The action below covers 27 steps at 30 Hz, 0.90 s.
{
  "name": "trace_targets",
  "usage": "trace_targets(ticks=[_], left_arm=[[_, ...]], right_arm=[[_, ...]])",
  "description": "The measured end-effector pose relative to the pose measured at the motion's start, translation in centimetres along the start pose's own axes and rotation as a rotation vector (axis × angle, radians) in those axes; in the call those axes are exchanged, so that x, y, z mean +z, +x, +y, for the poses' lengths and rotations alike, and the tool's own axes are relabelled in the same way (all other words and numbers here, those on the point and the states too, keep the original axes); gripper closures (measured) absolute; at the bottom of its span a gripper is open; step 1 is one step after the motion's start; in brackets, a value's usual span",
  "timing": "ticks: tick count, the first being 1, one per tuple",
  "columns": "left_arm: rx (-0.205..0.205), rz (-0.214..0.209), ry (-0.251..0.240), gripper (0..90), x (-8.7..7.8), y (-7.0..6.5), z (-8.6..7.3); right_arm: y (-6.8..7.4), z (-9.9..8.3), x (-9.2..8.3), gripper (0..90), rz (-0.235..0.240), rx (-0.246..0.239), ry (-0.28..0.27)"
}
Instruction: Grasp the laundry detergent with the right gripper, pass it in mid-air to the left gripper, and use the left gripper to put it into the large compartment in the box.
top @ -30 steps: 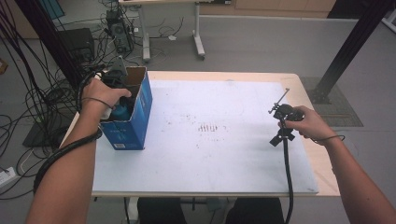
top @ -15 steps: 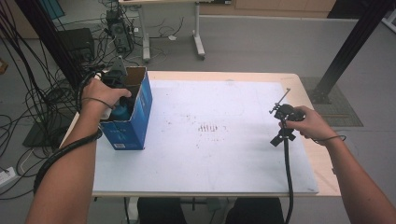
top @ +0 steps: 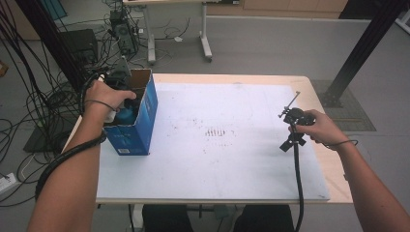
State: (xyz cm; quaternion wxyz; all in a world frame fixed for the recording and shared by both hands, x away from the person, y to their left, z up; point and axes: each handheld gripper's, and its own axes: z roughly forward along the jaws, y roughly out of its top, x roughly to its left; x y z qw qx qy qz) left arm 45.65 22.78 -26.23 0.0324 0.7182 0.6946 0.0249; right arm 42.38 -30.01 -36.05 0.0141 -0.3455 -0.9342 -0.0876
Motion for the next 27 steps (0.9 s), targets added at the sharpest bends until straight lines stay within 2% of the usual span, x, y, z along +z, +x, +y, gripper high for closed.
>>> trace_targets(ticks=[9,16,27], left_arm=[[0.007,-0.001,-0.008,32.0,-1.2,0.0,-0.1],[0.02,-0.018,-0.018,28.7,-2.5,-0.2,-0.3],[0.046,0.001,-0.049,25.8,-4.6,-1.2,-0.4]], right_arm=[[0.1,0.1,0.0,7.9,-0.001,-0.001,0.004],[0.1,0.1,-0.1,7.8,-0.003,-0.005,0.004],[0.2,0.3,-0.1,7.7,-0.004,-0.008,0.003]])
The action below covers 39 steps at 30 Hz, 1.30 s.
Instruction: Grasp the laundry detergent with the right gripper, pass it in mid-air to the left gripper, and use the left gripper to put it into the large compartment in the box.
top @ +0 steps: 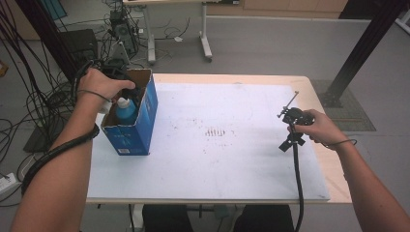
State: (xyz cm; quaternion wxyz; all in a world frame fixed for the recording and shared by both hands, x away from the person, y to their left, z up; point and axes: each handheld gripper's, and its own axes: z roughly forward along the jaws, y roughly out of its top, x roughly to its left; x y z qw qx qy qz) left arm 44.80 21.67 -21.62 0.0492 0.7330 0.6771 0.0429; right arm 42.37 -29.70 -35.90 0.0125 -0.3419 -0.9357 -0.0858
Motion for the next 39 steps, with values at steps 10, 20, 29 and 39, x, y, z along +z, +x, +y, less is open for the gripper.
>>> trace_targets(ticks=[10,20,29,39], left_arm=[[0.036,0.031,-0.008,18.3,-2.1,-1.4,-0.5],[0.105,0.018,-0.017,11.6,-4.0,-3.3,-1.6],[0.163,0.001,-0.008,9.1,-4.7,-5.4,-2.6],[0.24,-0.041,0.007,5.5,-4.8,-7.9,-3.6]], right_arm=[[0.0,0.0,-0.1,7.7,-0.003,-0.004,-0.001],[0.1,0.0,-0.2,7.8,-0.004,-0.002,0.0],[0.1,0.0,-0.3,7.8,-0.005,0.005,0.004],[-0.1,-0.2,-0.5,7.7,-0.009,0.007,0.006]])
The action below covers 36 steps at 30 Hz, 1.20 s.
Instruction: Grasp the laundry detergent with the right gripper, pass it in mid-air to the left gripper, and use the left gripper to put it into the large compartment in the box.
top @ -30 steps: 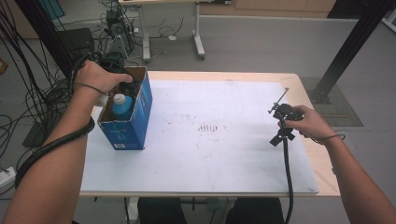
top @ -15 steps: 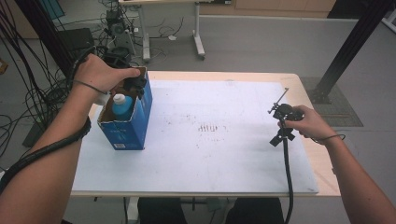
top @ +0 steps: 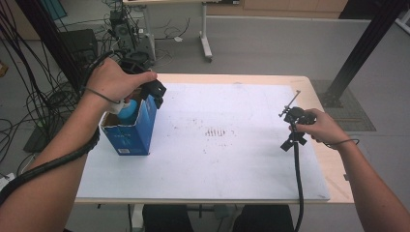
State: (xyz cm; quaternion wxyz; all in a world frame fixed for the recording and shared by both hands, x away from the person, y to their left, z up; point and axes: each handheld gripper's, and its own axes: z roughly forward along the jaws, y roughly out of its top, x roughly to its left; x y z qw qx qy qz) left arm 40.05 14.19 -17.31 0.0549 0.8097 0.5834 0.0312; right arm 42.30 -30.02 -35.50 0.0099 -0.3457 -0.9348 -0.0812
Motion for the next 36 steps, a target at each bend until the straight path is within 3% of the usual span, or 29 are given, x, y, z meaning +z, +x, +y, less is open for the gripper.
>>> trace_targets(ticks=[13,21,28,36], left_arm=[[0.097,-0.047,0.003,5.4,2.7,-3.4,-0.5],[0.149,-0.038,0.041,6.6,6.7,-5.3,-1.1],[0.173,-0.039,0.064,7.3,9.6,-6.4,-1.6],[0.174,-0.046,0.073,7.0,12.8,-6.6,-2.1]], right_arm=[[-0.1,0.0,0.0,7.7,0.009,0.004,-0.004],[-0.1,-0.5,-0.1,7.7,0.015,0.02,-0.015],[0.1,-0.8,-0.1,7.7,0.013,0.031,-0.019],[0.2,-1.0,-0.1,7.7,0.01,0.027,-0.017]])
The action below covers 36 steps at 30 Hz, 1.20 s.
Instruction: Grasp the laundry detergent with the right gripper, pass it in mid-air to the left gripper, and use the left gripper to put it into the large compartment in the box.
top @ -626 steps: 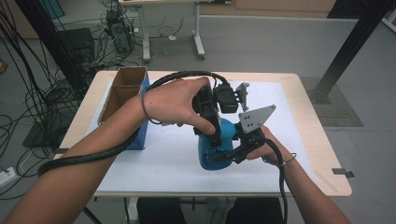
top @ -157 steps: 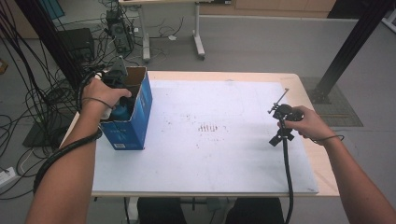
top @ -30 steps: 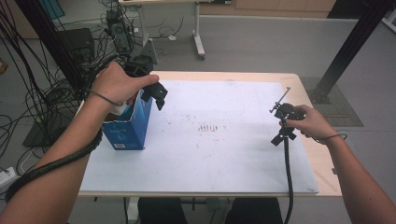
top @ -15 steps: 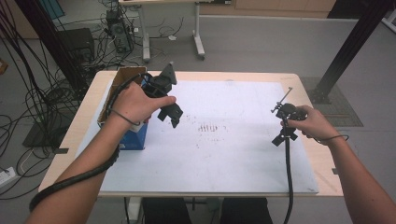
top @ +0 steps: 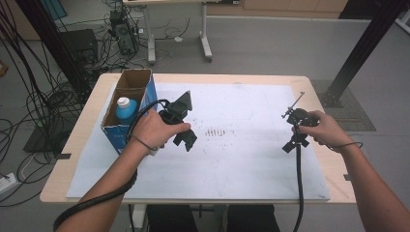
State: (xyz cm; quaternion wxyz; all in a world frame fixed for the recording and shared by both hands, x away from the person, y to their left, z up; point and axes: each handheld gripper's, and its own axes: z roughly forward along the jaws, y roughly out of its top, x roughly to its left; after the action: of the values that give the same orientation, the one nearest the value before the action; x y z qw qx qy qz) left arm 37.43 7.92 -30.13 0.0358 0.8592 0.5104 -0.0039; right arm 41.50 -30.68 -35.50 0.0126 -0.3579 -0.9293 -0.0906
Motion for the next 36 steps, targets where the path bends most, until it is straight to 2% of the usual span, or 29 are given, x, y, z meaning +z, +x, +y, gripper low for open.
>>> trace_targets(ticks=[9,18,36], left_arm=[[0.01,-0.008,0.03,7.2,3.2,-0.4,-0.7],[-0.008,-0.007,0.05,7.7,6.1,-0.1,-1.5],[-0.014,-0.016,0.037,8.0,6.2,0.0,-1.6]], right_arm=[[0.0,-0.3,-0.2,7.6,-0.006,0.005,0.001],[0.0,-0.4,-0.4,7.6,-0.01,0.001,0.006],[0.0,-0.6,-0.5,7.5,-0.007,0.011,0.0]])
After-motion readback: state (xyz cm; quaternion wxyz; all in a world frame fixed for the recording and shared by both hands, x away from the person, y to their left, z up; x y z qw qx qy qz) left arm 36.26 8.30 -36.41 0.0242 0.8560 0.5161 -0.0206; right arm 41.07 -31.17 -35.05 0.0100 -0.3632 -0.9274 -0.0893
